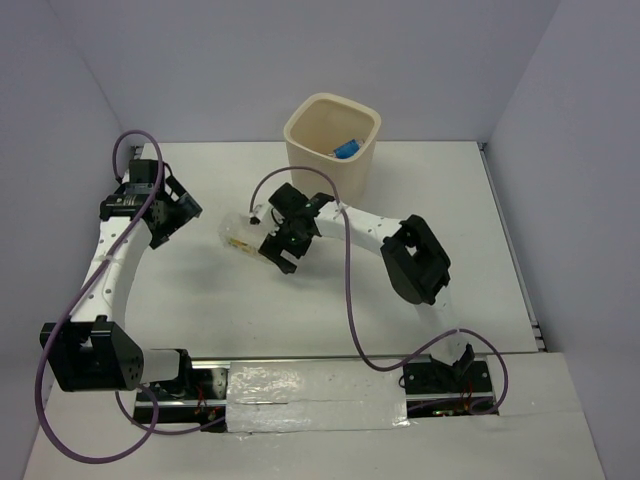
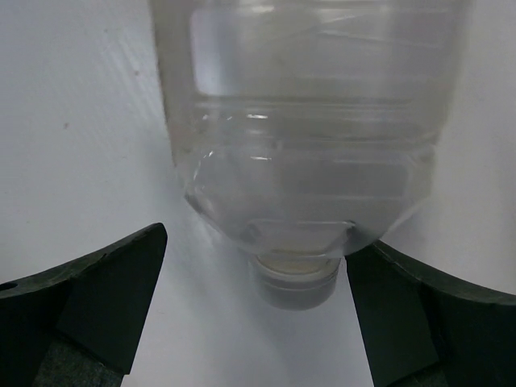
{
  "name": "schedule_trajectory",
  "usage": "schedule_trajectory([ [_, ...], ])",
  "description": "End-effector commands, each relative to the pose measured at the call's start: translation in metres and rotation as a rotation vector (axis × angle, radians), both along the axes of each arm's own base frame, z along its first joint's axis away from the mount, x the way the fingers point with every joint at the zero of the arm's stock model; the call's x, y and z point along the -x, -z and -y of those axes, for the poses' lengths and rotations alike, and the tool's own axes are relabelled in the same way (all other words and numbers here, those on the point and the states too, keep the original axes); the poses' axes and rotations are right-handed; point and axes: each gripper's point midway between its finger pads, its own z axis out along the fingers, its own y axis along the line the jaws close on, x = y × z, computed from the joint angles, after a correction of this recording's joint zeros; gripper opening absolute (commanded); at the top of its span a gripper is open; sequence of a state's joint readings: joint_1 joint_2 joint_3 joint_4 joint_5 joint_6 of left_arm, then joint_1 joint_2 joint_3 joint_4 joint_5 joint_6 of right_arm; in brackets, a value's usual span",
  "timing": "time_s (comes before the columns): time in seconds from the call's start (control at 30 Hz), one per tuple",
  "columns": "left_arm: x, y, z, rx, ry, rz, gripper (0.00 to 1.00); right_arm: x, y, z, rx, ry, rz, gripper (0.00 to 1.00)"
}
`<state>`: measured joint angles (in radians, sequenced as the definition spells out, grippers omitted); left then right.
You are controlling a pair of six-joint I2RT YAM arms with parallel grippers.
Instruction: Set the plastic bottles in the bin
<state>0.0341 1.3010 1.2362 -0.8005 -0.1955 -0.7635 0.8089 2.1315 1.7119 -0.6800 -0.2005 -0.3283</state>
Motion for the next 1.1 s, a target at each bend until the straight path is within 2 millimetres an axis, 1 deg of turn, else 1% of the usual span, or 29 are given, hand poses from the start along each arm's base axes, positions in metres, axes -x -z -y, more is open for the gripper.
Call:
schedule_trajectory([
  [0.0, 0.001, -0.006, -0.002, -0.007, 0.005, 0.025, 0.99, 0.022, -0.027, -0.019, -0.081, -0.019, 0.001, 0.97],
  [0.07, 0.000, -0.006, -0.003, -0.006, 0.004, 0.022, 0.99, 0.031, -0.023, -0.021, -0.069, -0.023, -0.017, 0.97],
  [0.17, 0.000, -0.007, -0.003, -0.007, 0.003, 0.030, 0.99, 0.037, -0.018, -0.020, -0.062, -0.002, -0.018, 0.97],
  [0.2, 0.000, -0.006, -0.003, -0.007, 0.003, 0.030, 0.99, 0.033, -0.019, -0.023, -0.076, 0.008, 0.005, 0.97],
  [0.3, 0.001, -0.005, -0.002, -0.003, 0.007, 0.027, 0.99, 0.024, -0.020, -0.023, -0.071, 0.059, 0.035, 0.95],
  [0.37, 0.001, -0.004, -0.002, -0.001, 0.006, 0.024, 0.99, 0.020, -0.017, -0.024, -0.067, 0.101, 0.031, 0.95],
  [0.47, 0.001, -0.002, -0.002, 0.000, 0.007, 0.021, 0.99, 0.010, -0.020, -0.028, -0.077, 0.183, 0.038, 0.98],
  [0.5, 0.000, -0.002, -0.002, 0.000, 0.009, 0.022, 0.99, 0.011, -0.020, -0.030, -0.085, 0.196, 0.030, 1.00],
  [0.7, -0.001, 0.000, 0.000, 0.004, 0.018, 0.019, 0.99, 0.011, -0.027, -0.041, -0.147, 0.335, -0.027, 1.00],
  [0.87, -0.002, 0.001, -0.001, 0.001, 0.020, 0.018, 0.99, 0.013, -0.035, -0.044, -0.178, 0.411, -0.070, 1.00],
  [0.9, -0.002, 0.002, -0.001, 0.003, 0.021, 0.015, 0.99, 0.013, -0.039, -0.045, -0.192, 0.451, -0.078, 1.00],
  [1.0, -0.002, 0.002, 0.000, 0.006, 0.023, 0.017, 0.99, 0.009, -0.039, -0.042, -0.189, 0.558, -0.087, 1.00],
  [1.07, -0.002, 0.002, 0.000, 0.007, 0.021, 0.019, 0.99, 0.008, -0.038, -0.040, -0.186, 0.600, -0.090, 1.00],
])
